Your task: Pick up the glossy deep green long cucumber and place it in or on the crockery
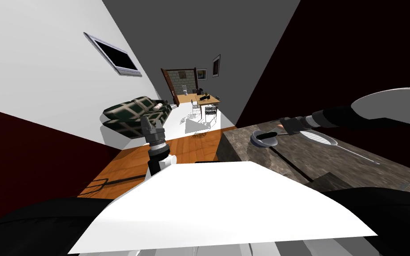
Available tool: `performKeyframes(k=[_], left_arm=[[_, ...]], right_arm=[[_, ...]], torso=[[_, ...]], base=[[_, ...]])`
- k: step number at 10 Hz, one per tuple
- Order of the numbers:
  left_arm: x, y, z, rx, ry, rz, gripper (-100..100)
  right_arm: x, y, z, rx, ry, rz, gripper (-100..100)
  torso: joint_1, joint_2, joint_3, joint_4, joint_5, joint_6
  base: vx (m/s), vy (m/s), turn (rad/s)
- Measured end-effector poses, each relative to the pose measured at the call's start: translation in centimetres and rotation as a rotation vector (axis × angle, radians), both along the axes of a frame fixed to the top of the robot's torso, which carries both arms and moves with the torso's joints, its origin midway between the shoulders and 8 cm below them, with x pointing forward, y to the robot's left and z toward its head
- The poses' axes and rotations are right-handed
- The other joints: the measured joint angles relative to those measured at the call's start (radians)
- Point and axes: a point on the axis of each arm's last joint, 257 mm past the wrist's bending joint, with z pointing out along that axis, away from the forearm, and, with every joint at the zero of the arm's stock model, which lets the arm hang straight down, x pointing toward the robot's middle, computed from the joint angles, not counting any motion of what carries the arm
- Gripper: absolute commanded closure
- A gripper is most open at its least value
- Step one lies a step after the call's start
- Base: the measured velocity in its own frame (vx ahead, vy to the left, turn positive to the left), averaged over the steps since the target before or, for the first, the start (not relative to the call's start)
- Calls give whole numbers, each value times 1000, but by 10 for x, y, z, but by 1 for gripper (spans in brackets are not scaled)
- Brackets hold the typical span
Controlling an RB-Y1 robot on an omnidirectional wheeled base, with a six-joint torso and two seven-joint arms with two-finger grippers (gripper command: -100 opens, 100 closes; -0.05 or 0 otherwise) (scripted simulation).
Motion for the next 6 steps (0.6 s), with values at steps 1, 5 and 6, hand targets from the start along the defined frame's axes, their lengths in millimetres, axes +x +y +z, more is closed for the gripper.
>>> performKeyframes(k=[1,5,6], left_arm=[[0,0,0,0,0,0,0],[0,0,0,0,0,0,0],[0,0,0,0,0,0,0]], right_arm=[[0,0,1,1,2,1,0],[0,0,1,1,2,1,0],[0,0,1,1,2,1,0]], torso=[[1,0,0,0,0,0],[1,0,0,0,0,0],[1,0,0,0,0,0]], base=[[0,0,0],[0,0,0],[0,0,0]])
